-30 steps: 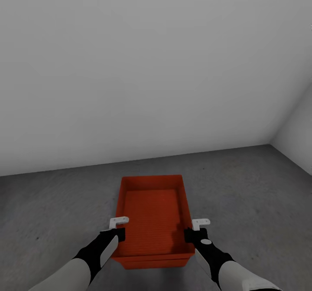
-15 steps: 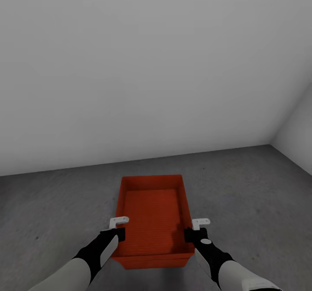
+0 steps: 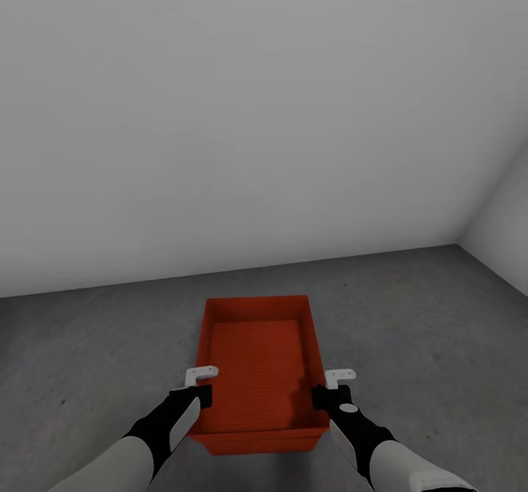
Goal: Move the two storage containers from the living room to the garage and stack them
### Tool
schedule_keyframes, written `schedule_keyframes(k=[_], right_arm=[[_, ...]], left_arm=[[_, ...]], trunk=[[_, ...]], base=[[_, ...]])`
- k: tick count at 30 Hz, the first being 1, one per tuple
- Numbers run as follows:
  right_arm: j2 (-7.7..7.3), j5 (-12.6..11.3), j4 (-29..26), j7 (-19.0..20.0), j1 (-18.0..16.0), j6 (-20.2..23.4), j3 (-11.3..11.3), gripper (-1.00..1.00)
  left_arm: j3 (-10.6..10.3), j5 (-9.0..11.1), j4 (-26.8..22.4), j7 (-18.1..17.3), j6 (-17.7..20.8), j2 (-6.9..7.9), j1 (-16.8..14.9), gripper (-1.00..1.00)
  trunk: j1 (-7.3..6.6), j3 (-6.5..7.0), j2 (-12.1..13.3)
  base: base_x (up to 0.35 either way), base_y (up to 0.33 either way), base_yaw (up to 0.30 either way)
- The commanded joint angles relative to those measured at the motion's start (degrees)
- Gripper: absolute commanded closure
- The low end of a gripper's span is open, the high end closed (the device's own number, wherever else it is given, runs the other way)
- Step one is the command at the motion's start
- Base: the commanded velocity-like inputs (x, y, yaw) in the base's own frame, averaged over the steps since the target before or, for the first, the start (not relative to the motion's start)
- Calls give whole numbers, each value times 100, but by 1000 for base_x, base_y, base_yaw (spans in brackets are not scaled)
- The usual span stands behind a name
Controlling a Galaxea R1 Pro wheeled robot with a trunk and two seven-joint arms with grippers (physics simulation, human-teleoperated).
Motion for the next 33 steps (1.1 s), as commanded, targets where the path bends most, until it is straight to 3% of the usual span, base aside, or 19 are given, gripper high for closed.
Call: schedule_keyframes(k=[1,7,8,33], right_arm=[[-82,117,101,-275,9,-18,-23,100],[-80,133,101,-244,9,0,1,100],[-80,134,101,-243,9,1,2,-100],[-83,148,93,-221,8,27,7,-100]], left_arm=[[163,-114,-38,72,-259,27,-2,100],[153,-123,-75,19,-263,33,-2,100],[158,-120,-59,16,-261,32,-2,-100],[178,-110,-94,76,-253,23,-2,-100]], trunk=[[40,-6,0],[40,-6,0],[40,-6,0],[40,-6,0]], base=[[0,0,0],[0,0,0],[0,0,0],[0,0,0]])
